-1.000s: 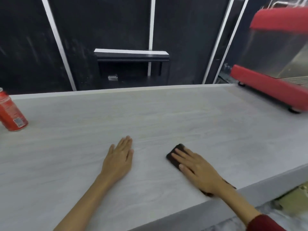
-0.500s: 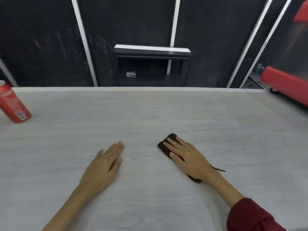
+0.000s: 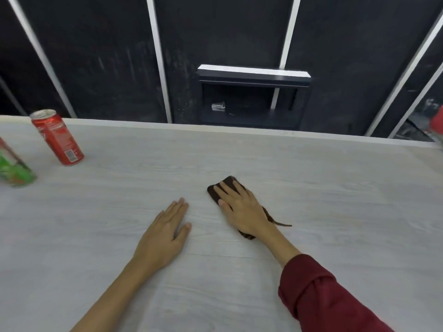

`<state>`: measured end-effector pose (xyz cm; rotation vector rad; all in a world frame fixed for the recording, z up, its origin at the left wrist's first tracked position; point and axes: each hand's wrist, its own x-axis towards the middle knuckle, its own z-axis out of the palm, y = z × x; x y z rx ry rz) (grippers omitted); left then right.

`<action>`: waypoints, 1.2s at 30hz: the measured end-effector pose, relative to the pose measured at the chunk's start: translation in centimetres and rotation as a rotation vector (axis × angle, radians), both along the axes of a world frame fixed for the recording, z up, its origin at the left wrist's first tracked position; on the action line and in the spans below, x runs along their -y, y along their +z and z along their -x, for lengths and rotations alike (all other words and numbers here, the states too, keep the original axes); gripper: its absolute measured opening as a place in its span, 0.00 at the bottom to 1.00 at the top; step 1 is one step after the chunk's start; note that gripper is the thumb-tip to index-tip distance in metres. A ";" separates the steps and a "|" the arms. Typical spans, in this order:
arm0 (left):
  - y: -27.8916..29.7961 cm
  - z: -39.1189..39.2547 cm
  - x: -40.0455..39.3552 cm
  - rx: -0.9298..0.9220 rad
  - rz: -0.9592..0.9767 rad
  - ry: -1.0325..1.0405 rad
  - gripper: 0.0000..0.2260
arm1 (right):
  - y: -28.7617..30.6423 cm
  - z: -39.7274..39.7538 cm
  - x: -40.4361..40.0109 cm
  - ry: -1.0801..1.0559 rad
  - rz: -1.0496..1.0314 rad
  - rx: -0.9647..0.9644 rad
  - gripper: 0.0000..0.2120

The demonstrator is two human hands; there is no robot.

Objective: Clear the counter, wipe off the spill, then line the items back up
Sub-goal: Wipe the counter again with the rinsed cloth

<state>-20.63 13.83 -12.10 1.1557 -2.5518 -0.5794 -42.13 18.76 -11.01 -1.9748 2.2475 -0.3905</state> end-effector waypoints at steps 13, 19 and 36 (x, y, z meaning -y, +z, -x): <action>0.4 -9.0 5.7 0.155 0.038 0.108 0.36 | 0.2 2.3 8.5 -0.178 -0.078 0.001 0.23; -0.1 -9.1 6.1 0.101 0.046 0.099 0.35 | 0.3 -9.2 9.7 0.088 -0.056 -0.003 0.22; 0.6 -26.4 10.6 0.078 -0.009 -0.109 0.25 | 0.5 -22.4 14.8 -0.019 -0.049 0.001 0.22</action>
